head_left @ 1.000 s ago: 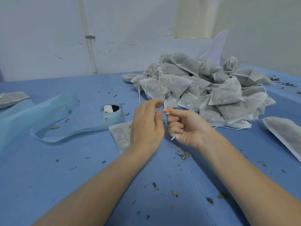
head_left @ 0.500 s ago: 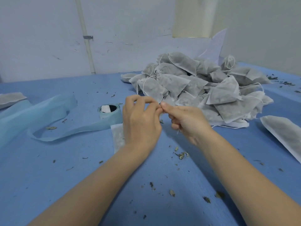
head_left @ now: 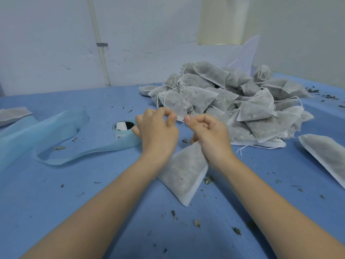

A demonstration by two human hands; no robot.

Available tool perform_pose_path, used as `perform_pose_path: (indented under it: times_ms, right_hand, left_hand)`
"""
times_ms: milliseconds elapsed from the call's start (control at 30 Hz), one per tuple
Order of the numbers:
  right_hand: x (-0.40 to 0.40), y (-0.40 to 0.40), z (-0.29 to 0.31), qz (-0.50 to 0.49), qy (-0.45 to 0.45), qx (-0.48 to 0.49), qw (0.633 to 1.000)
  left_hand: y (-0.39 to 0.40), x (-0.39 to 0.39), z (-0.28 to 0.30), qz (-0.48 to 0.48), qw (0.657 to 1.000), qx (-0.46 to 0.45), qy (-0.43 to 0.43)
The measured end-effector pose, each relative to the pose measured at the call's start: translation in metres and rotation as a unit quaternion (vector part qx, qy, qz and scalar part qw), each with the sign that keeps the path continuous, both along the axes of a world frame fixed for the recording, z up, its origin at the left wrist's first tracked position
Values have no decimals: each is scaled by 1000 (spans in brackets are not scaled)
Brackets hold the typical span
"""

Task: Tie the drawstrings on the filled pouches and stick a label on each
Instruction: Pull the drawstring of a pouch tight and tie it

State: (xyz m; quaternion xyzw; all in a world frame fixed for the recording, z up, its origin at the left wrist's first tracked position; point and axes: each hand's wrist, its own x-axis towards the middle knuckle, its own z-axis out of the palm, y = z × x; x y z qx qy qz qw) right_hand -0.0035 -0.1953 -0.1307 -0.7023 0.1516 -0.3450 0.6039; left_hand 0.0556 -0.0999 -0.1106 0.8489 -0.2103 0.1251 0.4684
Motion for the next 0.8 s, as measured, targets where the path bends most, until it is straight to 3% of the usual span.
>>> perform_pose_path:
  times_ms: [100, 200, 300, 367, 433, 500, 567, 733, 800]
  right_hand:
    - [-2, -5, 4, -12, 2, -29, 1000]
    - [-3, -6, 6, -17, -10, -17, 1000]
    - [-4, -9, 7, -68, -53, 64, 994]
    - [-4, -13, 9, -110, -81, 149, 979]
    - [-4, -17, 11, -140, -102, 219, 960]
    - [-4, -19, 11, -161, -123, 260, 944]
    - [-4, -21, 9, -163, -131, 261, 943]
    - [-3, -24, 6, -63, -100, 239, 964]
    - [-3, -21, 5, -7, -72, 189, 979]
  left_hand:
    - [4, 6, 1, 27, 1000, 1, -10]
    - [4, 4, -3, -10, 999, -33, -8]
    - [3, -2, -10, -64, 993, -100, 22]
    - [3, -4, -12, -66, 985, -120, 105]
    - [2, -7, -12, -89, 954, -149, 243]
    - [1, -9, -12, -163, 879, -221, 389]
    - [-2, -11, -13, -209, 812, -295, 459]
    - [-6, -9, -15, -219, 785, -326, 478]
    - [-3, -8, -14, -219, 778, -334, 485]
